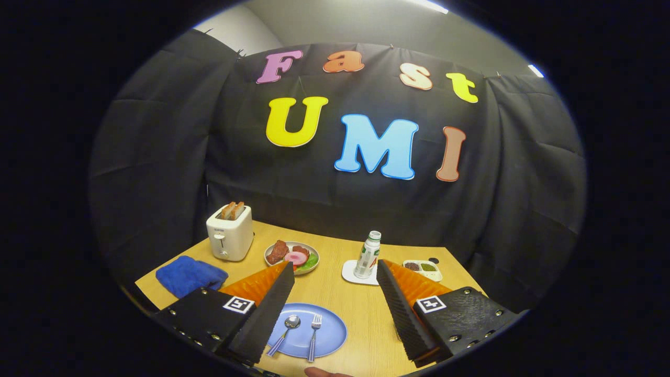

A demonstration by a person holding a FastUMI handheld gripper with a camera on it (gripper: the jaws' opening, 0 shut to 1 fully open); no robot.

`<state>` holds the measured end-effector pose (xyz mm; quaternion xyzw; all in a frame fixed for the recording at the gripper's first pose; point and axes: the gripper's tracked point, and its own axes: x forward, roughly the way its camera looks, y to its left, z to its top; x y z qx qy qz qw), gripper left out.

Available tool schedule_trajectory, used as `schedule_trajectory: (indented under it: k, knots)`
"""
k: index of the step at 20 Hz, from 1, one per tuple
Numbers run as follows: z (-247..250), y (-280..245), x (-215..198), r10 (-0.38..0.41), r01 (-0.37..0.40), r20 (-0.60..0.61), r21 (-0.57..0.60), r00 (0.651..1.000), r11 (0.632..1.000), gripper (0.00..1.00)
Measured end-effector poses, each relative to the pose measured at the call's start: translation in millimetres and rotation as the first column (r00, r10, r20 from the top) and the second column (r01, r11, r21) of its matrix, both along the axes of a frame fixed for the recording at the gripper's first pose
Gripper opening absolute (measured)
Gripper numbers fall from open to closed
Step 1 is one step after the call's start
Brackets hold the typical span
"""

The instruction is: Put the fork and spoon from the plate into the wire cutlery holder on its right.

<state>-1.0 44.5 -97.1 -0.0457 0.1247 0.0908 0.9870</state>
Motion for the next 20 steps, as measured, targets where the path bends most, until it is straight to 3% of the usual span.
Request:
schedule_trajectory:
  k: [8,20]
  knots:
    - [-64,4,-6,0.026,-0.036,-0.183,-0.05,0.983,0.998,0.97]
    - [-161,6,-18,0.025,-0.071,-0.439,-0.088,0.898,0.994,0.97]
